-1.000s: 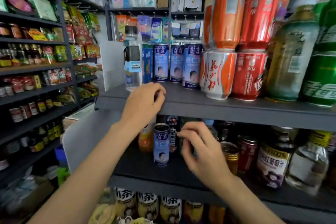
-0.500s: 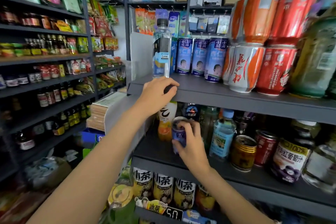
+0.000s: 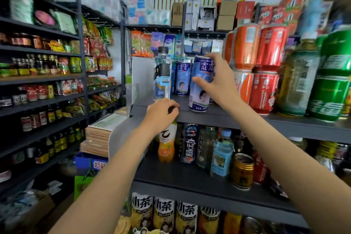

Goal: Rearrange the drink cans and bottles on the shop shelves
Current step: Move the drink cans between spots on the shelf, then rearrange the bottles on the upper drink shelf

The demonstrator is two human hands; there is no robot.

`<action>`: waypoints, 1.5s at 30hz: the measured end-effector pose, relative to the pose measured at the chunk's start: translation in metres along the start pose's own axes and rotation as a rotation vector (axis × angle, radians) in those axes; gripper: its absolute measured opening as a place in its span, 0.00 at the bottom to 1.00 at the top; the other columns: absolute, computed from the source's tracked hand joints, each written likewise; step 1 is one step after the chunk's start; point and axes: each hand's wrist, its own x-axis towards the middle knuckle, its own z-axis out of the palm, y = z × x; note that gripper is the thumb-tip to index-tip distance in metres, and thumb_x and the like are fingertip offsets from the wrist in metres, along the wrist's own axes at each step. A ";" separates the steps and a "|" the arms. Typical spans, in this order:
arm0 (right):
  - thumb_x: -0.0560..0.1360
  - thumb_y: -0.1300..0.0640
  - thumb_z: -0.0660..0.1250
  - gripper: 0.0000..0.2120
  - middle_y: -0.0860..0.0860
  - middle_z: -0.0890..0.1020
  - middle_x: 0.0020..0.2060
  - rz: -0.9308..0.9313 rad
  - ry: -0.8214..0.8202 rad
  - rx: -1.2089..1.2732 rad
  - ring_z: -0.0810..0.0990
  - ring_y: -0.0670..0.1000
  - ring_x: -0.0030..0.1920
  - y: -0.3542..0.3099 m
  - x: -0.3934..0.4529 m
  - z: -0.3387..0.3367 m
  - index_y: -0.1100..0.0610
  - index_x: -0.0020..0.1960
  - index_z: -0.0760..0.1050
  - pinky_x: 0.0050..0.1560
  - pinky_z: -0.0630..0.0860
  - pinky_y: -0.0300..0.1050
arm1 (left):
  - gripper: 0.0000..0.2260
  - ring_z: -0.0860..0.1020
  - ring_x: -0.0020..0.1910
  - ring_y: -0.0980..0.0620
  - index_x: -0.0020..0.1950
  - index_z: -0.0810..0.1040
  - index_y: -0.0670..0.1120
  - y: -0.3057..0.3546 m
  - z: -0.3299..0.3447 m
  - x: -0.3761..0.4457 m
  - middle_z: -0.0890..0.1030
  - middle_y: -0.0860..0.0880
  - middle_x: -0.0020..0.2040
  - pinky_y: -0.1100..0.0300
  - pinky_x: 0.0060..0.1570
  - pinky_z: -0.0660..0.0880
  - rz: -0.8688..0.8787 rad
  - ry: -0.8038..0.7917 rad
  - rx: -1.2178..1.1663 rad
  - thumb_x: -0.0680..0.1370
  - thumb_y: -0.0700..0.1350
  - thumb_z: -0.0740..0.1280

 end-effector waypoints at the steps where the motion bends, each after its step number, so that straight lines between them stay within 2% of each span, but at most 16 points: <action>1: 0.72 0.57 0.71 0.28 0.59 0.71 0.62 0.029 -0.037 -0.017 0.71 0.56 0.61 0.008 0.006 0.008 0.59 0.68 0.63 0.51 0.63 0.33 | 0.11 0.72 0.61 0.50 0.59 0.78 0.48 0.001 0.000 0.001 0.77 0.49 0.58 0.57 0.58 0.64 -0.012 -0.002 0.000 0.80 0.45 0.60; 5: 0.74 0.57 0.69 0.35 0.61 0.55 0.72 0.093 -0.173 -0.202 0.71 0.62 0.62 0.024 0.024 0.032 0.53 0.75 0.54 0.56 0.69 0.45 | 0.09 0.72 0.59 0.50 0.55 0.79 0.49 0.003 -0.004 0.009 0.76 0.51 0.55 0.54 0.59 0.66 -0.083 0.001 -0.034 0.79 0.46 0.61; 8: 0.74 0.55 0.68 0.38 0.60 0.41 0.75 0.029 -0.266 -0.448 0.56 0.64 0.72 0.039 0.028 0.042 0.49 0.76 0.49 0.63 0.67 0.51 | 0.13 0.65 0.63 0.47 0.62 0.73 0.50 0.002 0.003 0.014 0.70 0.48 0.61 0.54 0.59 0.62 -0.129 0.059 0.132 0.78 0.48 0.59; 10: 0.75 0.53 0.67 0.36 0.57 0.37 0.75 -0.021 -0.299 -0.586 0.53 0.63 0.73 0.049 0.029 0.048 0.48 0.76 0.50 0.64 0.67 0.52 | 0.17 0.60 0.65 0.47 0.67 0.67 0.53 0.001 0.010 0.016 0.63 0.48 0.65 0.53 0.62 0.59 -0.154 0.165 0.231 0.78 0.50 0.59; 13: 0.77 0.46 0.62 0.35 0.56 0.34 0.75 -0.084 -0.317 -0.802 0.52 0.65 0.73 0.056 0.034 0.055 0.48 0.77 0.47 0.68 0.63 0.54 | 0.19 0.57 0.68 0.46 0.67 0.66 0.54 -0.001 0.017 0.022 0.60 0.47 0.68 0.51 0.64 0.57 -0.137 0.331 0.260 0.76 0.49 0.61; 17: 0.78 0.48 0.61 0.33 0.54 0.32 0.73 -0.184 -0.319 -0.821 0.38 0.64 0.74 0.069 0.032 0.054 0.49 0.77 0.47 0.73 0.41 0.57 | 0.24 0.56 0.72 0.43 0.73 0.58 0.51 -0.001 0.019 0.026 0.54 0.44 0.75 0.50 0.68 0.57 -0.194 0.349 0.201 0.77 0.49 0.59; 19: 0.79 0.52 0.61 0.34 0.53 0.29 0.71 -0.173 -0.347 -0.879 0.38 0.61 0.75 0.077 0.030 0.053 0.48 0.77 0.44 0.73 0.41 0.56 | 0.26 0.60 0.72 0.43 0.74 0.54 0.48 -0.001 0.020 0.026 0.53 0.44 0.76 0.51 0.68 0.58 -0.213 0.334 0.194 0.78 0.50 0.59; 22: 0.80 0.56 0.60 0.33 0.54 0.33 0.75 -0.107 -0.403 -0.950 0.40 0.59 0.76 0.077 0.033 0.055 0.47 0.77 0.44 0.73 0.46 0.58 | 0.28 0.63 0.70 0.43 0.74 0.53 0.46 0.000 0.018 0.025 0.53 0.44 0.76 0.52 0.67 0.59 -0.195 0.347 0.183 0.78 0.50 0.59; 27: 0.81 0.55 0.54 0.25 0.52 0.38 0.76 -0.041 -0.509 -1.005 0.36 0.57 0.75 0.073 0.033 0.059 0.51 0.77 0.52 0.71 0.39 0.63 | 0.26 0.69 0.65 0.44 0.73 0.58 0.47 -0.003 0.013 0.026 0.60 0.46 0.73 0.51 0.61 0.64 -0.165 0.375 0.038 0.76 0.46 0.63; 30: 0.80 0.59 0.54 0.22 0.53 0.41 0.76 -0.028 -0.526 -0.912 0.37 0.57 0.75 0.068 0.030 0.055 0.54 0.74 0.60 0.71 0.39 0.62 | 0.27 0.70 0.63 0.47 0.72 0.58 0.46 -0.006 0.001 0.039 0.67 0.47 0.66 0.54 0.55 0.67 -0.202 0.388 -0.237 0.76 0.44 0.65; 34: 0.75 0.67 0.59 0.21 0.60 0.52 0.75 -0.080 -0.315 -0.696 0.47 0.59 0.75 0.063 0.016 0.039 0.61 0.68 0.69 0.73 0.45 0.53 | 0.29 0.74 0.51 0.51 0.71 0.57 0.44 -0.012 -0.013 0.066 0.74 0.46 0.58 0.61 0.46 0.69 -0.368 0.133 -0.692 0.75 0.38 0.67; 37: 0.72 0.73 0.59 0.17 0.63 0.61 0.71 -0.124 -0.212 -0.538 0.56 0.61 0.72 0.058 -0.002 0.019 0.66 0.60 0.73 0.70 0.57 0.50 | 0.28 0.75 0.53 0.50 0.66 0.65 0.42 -0.021 -0.007 0.077 0.76 0.44 0.58 0.60 0.50 0.71 -0.405 0.152 -0.643 0.70 0.39 0.73; 39: 0.74 0.71 0.59 0.14 0.61 0.66 0.67 -0.103 -0.170 -0.410 0.66 0.61 0.66 0.055 -0.010 0.002 0.64 0.59 0.74 0.65 0.63 0.49 | 0.33 0.74 0.57 0.48 0.66 0.67 0.42 -0.017 -0.001 0.073 0.76 0.45 0.58 0.57 0.56 0.71 -0.347 0.216 -0.533 0.66 0.45 0.78; 42: 0.77 0.63 0.62 0.12 0.57 0.73 0.59 -0.060 -0.141 -0.129 0.77 0.53 0.50 0.049 -0.017 -0.027 0.61 0.60 0.74 0.53 0.70 0.34 | 0.40 0.68 0.64 0.43 0.70 0.65 0.48 0.009 0.008 0.060 0.70 0.43 0.63 0.52 0.64 0.66 -0.189 0.319 -0.388 0.62 0.50 0.79; 43: 0.77 0.60 0.64 0.14 0.55 0.73 0.58 -0.035 -0.156 -0.035 0.76 0.51 0.52 0.047 -0.020 -0.038 0.60 0.62 0.72 0.51 0.69 0.28 | 0.39 0.65 0.65 0.43 0.70 0.64 0.50 0.023 0.012 0.055 0.68 0.43 0.62 0.55 0.63 0.64 -0.120 0.354 -0.353 0.63 0.48 0.78; 45: 0.76 0.55 0.66 0.19 0.50 0.74 0.59 0.093 -0.177 0.210 0.76 0.47 0.56 0.047 -0.027 -0.061 0.55 0.65 0.67 0.54 0.72 0.31 | 0.38 0.64 0.63 0.43 0.70 0.65 0.51 0.059 0.022 0.045 0.66 0.44 0.60 0.63 0.56 0.59 0.045 0.410 -0.274 0.64 0.47 0.77</action>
